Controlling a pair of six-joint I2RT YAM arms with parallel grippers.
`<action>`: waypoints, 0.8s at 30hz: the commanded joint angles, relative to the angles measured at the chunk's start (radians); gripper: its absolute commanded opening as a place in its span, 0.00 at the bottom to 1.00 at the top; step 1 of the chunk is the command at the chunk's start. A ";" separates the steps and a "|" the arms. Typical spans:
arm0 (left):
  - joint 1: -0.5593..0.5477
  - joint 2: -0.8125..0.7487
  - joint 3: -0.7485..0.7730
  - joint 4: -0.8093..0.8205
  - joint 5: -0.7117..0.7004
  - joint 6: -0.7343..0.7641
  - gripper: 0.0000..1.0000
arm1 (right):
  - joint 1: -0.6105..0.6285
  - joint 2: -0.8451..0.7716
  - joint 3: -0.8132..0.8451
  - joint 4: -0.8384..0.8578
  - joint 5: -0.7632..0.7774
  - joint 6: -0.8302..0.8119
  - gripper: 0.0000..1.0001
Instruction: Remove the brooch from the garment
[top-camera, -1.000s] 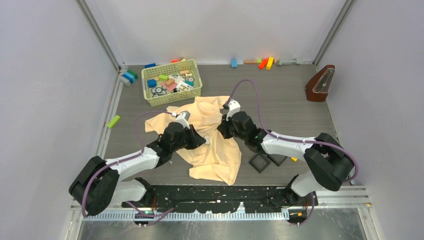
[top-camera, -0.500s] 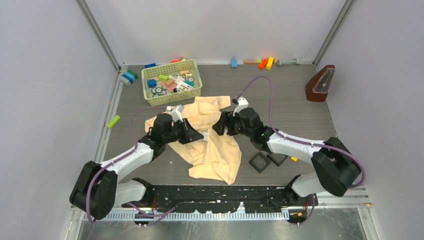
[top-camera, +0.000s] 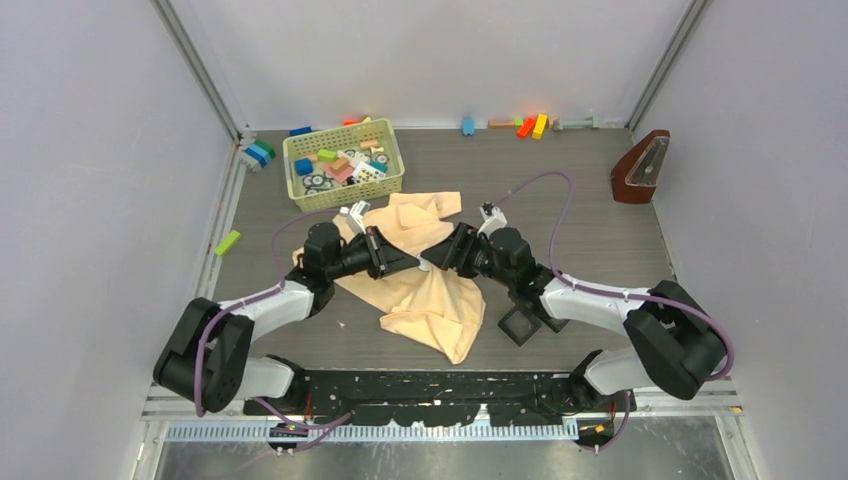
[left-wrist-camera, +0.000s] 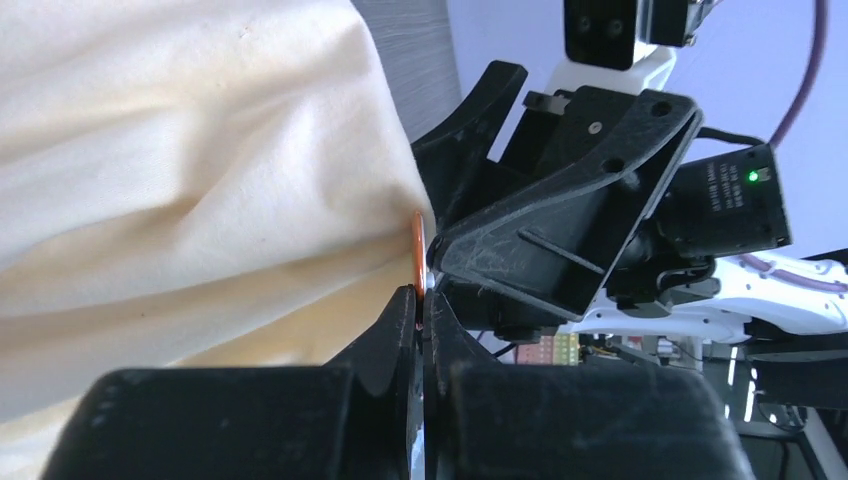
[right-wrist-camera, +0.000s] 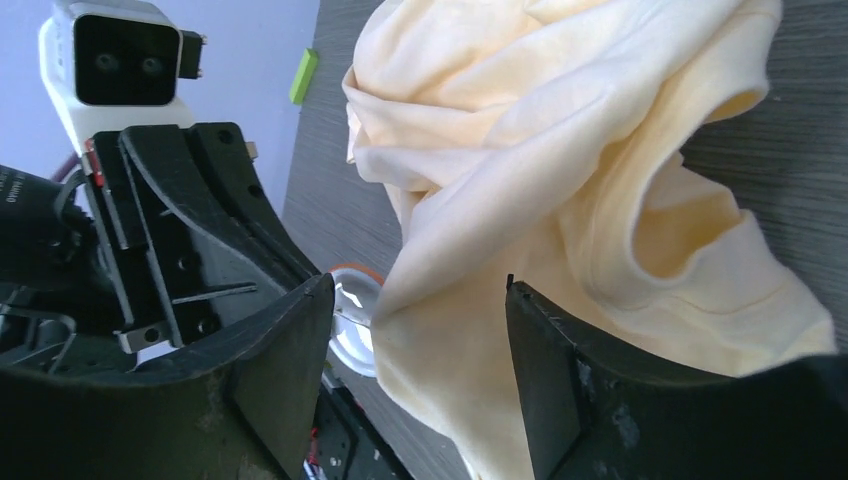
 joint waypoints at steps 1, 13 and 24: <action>0.006 0.062 -0.004 0.277 0.068 -0.136 0.00 | 0.003 -0.009 -0.019 0.152 -0.010 0.096 0.65; 0.006 0.153 -0.001 0.422 0.061 -0.216 0.00 | 0.002 -0.018 -0.039 0.200 -0.002 0.118 0.40; 0.007 0.168 -0.028 0.521 0.030 -0.282 0.00 | 0.004 -0.105 -0.085 0.137 0.155 0.145 0.29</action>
